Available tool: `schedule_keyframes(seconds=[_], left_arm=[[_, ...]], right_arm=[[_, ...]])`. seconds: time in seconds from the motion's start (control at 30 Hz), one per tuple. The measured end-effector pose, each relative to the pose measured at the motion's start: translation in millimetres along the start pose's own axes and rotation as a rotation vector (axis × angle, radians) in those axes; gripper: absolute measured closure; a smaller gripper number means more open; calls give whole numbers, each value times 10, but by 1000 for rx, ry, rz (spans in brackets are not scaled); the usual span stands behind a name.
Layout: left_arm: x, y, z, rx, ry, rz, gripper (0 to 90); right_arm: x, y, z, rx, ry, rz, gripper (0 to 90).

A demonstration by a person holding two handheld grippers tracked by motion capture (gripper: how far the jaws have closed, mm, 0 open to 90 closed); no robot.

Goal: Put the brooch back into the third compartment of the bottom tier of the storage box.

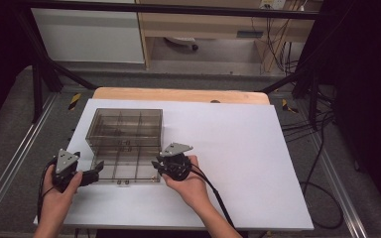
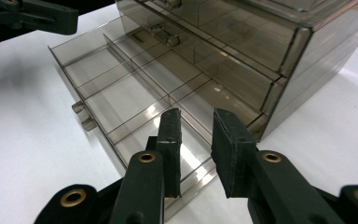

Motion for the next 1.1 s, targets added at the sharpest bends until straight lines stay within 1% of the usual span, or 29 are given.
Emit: schedule_keyframes(seconds=[0.2, 0.43, 0.53, 0.77, 0.97, 1.1], left_arm=[[0, -1, 0, -1, 0, 0, 96], [7, -9, 0, 2, 2, 2, 96], [5, -10, -1, 0, 0, 3, 96], [5, -10, -2, 0, -1, 3, 96], [4, -9, -3, 0, -1, 3, 97], [7, -9, -2, 0, 0, 3, 97]], right_arm=[[34, 84, 9, -11, 12, -22, 729], [61, 117, 15, -16, 15, -30, 728], [78, 147, 22, -13, 21, -44, 728], [121, 213, 27, -28, 27, -58, 728], [153, 257, 33, -29, 33, -68, 728], [191, 312, 37, -34, 39, -77, 728]])
Point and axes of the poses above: each handheld gripper's, and its own axes: x roughly backward along the jaws, z roughly out of its top, y roughly to its right, the point moved 8 cm from there along -x, roughly forward along the jaws, and after that the axes turned 2 degrees about -y, right-handed, at the moved point
